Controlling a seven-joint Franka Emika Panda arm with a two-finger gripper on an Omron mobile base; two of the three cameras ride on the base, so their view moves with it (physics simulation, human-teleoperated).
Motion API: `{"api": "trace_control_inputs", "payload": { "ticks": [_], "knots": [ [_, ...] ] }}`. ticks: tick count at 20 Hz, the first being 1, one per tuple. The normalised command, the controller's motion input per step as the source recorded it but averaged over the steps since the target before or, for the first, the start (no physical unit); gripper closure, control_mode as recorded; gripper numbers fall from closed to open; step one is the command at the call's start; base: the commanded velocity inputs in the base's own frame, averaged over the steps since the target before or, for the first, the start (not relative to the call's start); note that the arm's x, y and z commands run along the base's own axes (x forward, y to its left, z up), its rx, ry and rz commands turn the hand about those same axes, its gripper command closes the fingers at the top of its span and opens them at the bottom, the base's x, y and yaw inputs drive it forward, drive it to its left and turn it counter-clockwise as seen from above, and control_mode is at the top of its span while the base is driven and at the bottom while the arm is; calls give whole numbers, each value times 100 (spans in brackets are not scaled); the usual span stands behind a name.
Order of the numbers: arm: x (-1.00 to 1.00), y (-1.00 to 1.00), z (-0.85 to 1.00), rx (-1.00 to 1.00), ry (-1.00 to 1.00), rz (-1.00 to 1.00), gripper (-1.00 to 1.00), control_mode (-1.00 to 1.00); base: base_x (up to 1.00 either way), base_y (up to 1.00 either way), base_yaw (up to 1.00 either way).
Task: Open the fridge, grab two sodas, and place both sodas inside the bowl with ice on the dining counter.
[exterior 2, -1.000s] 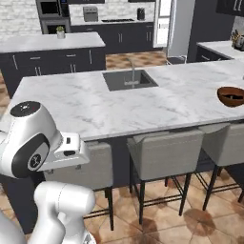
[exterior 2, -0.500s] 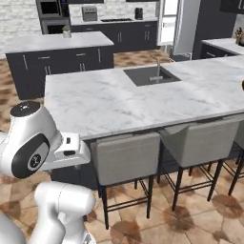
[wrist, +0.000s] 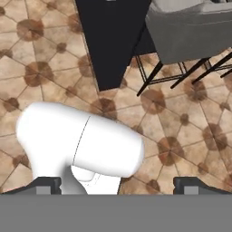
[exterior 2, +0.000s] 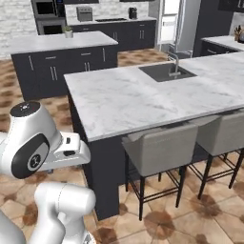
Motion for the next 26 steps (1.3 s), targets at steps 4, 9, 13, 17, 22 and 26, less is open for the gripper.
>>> {"api": "trace_control_inputs", "payload": {
  "ticks": [4, 9, 13, 17, 22, 26],
  "knots": [
    [0, 0, 0, 0, 0, 0, -100, 100, 6, 100, -23],
    [0, 0, 0, 0, 0, 0, -100, 100, 33, 100, -25],
    [0, 0, 0, 0, 0, 0, -100, 100, 48, 100, -25],
    [0, 0, 0, 0, 0, 0, -100, 100, 50, 100, -25],
    [0, 0, 0, 0, 0, 0, -100, 100, 49, 100, -24],
    [0, 0, 0, 0, 0, 0, -100, 100, 49, 100, -23]
  ]
}}
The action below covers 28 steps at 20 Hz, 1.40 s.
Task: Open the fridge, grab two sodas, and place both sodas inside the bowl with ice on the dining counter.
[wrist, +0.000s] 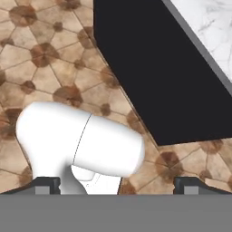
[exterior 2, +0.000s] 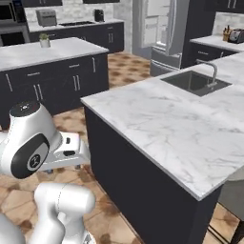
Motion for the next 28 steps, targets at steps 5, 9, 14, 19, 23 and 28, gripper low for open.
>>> {"api": "trace_control_inputs", "payload": {
  "ticks": [5, 9, 14, 19, 23, 28],
  "knots": [
    [0, 0, 0, 0, 0, 0, -100, 100, 50, 100, -23],
    [0, 0, 0, 0, 0, 0, -100, 100, 51, 100, -23],
    [0, 0, 0, 0, 0, 0, -100, 100, 51, 100, -22],
    [0, 0, 0, 0, 0, 0, -100, 100, 57, 100, -22],
    [0, 0, 0, 0, 0, 0, -100, 100, 67, 100, -20],
    [0, 0, 0, 0, 0, 0, -100, 100, 69, 100, -20]
  ]
}}
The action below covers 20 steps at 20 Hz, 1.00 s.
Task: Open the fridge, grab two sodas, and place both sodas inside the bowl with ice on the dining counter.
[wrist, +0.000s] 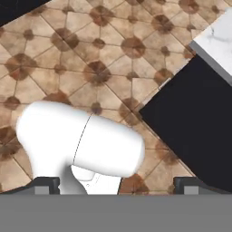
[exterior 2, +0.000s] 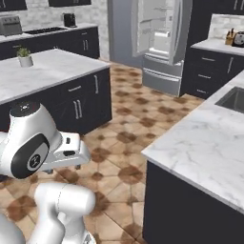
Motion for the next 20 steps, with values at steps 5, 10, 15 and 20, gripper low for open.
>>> {"api": "trace_control_inputs", "payload": {
  "ticks": [5, 10, 15, 20],
  "knots": [
    [0, 0, 0, 0, 0, 0, -100, 100, 78, 100, -20],
    [0, 0, 0, 0, 0, 0, -100, 100, 96, 67, -18],
    [0, 0, 0, 0, 0, 0, -100, 100, 100, 11, -8],
    [0, 0, 0, 0, 0, 0, -100, 100, 100, -8, -2]
  ]
}}
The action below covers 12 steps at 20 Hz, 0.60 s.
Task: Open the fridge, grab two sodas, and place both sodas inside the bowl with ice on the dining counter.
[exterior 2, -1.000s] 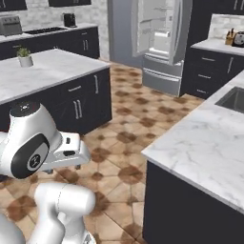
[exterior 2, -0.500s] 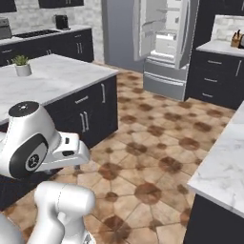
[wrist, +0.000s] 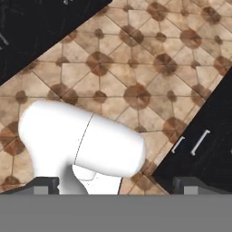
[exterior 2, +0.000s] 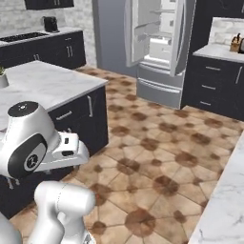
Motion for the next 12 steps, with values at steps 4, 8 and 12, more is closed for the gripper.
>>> {"api": "trace_control_inputs", "payload": {
  "ticks": [4, 8, 12],
  "knots": [
    [0, 0, 0, 0, 0, 0, -100, 100, 100, -14, 0],
    [0, 0, 0, 0, 0, 0, -100, 100, 100, -3, -2],
    [0, 0, 0, 0, 0, 0, -100, 100, 100, 8, -9]
  ]
}}
